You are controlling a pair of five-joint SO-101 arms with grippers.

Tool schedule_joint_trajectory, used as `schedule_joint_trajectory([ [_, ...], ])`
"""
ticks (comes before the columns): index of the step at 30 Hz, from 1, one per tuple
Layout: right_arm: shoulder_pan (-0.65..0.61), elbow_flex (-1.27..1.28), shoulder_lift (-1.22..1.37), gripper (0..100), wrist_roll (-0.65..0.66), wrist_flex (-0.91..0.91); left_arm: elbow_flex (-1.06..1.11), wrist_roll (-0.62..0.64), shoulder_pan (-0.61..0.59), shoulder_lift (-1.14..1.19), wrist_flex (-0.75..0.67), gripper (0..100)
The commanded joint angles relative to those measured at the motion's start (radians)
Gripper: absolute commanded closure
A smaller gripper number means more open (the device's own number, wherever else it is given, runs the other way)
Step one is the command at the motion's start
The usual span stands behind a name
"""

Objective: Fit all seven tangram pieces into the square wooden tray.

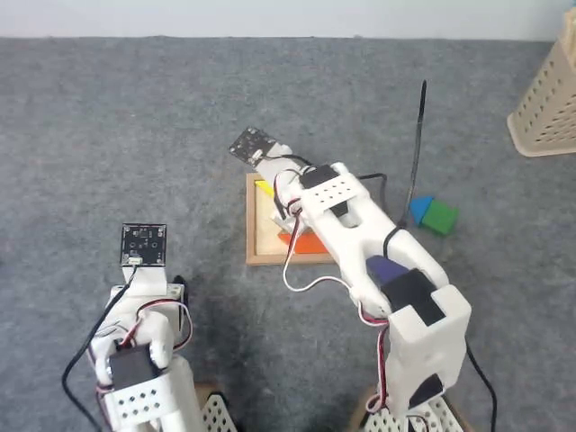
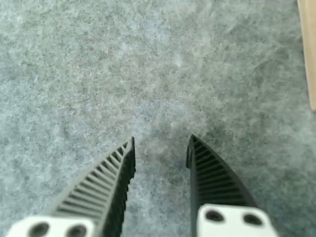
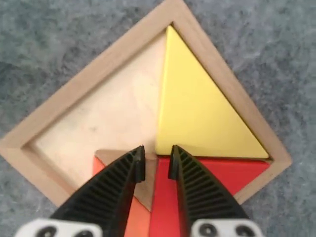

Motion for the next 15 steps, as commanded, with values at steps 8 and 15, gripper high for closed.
schedule_joint_trajectory([
  [8, 0.064, 0.003, -0.053, 89.7, -0.011, -0.005, -0.012, -0.006, -0.005, -0.008, 0.003, 83],
  [15, 0.159, 0.02, -0.294, 89.7, -0.018, 0.094, -0.012, -0.006, -0.005, -0.008, 0.003, 83],
])
